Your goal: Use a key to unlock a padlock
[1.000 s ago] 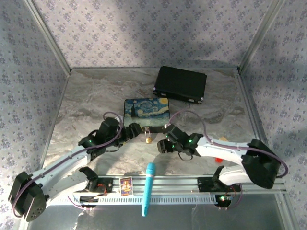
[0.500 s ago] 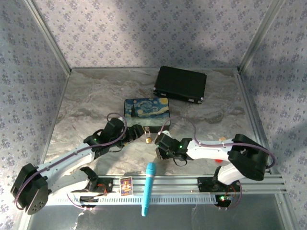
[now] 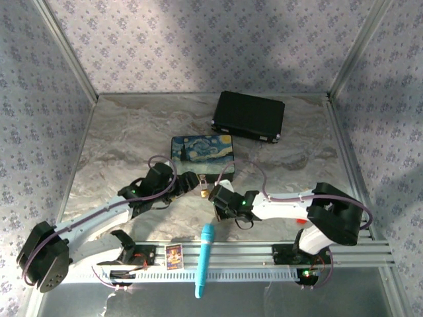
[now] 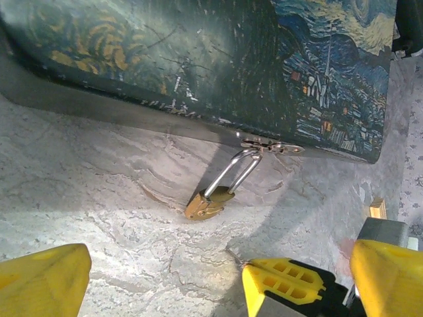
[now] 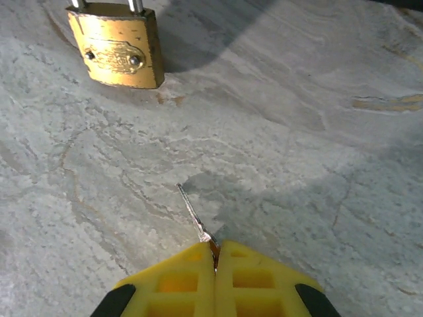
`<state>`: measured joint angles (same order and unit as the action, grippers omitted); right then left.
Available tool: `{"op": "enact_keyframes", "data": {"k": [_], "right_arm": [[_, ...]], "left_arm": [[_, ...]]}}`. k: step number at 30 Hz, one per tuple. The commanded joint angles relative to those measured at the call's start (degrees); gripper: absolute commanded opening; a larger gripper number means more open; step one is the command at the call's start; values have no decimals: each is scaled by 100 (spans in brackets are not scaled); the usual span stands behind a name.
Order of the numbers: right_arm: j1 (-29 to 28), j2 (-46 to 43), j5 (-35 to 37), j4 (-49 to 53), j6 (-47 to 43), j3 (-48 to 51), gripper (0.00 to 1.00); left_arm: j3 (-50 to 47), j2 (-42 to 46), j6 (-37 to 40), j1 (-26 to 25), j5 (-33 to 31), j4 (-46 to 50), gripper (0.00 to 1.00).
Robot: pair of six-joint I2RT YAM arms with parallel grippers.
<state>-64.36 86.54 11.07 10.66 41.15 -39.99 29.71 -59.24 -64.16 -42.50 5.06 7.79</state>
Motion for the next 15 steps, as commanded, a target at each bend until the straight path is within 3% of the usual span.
{"op": "enact_keyframes", "data": {"k": [1, 7, 15], "right_arm": [[117, -186, -385, -96, -35, 238, 2], [760, -1042, -1312, -215, -700, 655, 0], [2126, -2140, -3202, -622, -624, 812, 0]], "left_arm": [[94, -30, -4, -54, -101, -197, 100], [109, -307, 369, -282, 36, -1051, 94], [-95, -656, 703, -890, -39, -3384, 82]]}}
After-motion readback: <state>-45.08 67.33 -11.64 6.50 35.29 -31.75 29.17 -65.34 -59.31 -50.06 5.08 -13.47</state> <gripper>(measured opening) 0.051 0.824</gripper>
